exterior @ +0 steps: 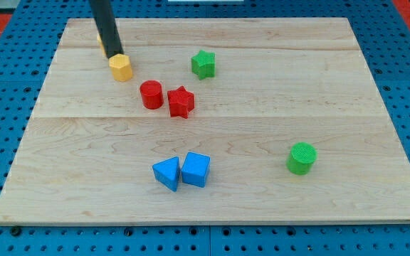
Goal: Push the yellow heart above the yellow hexagon
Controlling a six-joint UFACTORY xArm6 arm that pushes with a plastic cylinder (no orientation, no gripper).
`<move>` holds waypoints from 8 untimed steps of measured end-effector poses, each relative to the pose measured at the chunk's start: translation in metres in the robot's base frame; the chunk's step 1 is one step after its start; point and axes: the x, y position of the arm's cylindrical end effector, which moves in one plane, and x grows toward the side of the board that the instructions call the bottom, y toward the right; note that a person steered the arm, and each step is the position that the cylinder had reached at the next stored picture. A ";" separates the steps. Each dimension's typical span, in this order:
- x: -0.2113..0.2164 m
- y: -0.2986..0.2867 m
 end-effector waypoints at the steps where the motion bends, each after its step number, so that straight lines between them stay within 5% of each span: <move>1: -0.058 0.025; 3: -0.083 -0.066; 5: 0.018 -0.047; 7: -0.045 -0.061; 8: -0.014 -0.034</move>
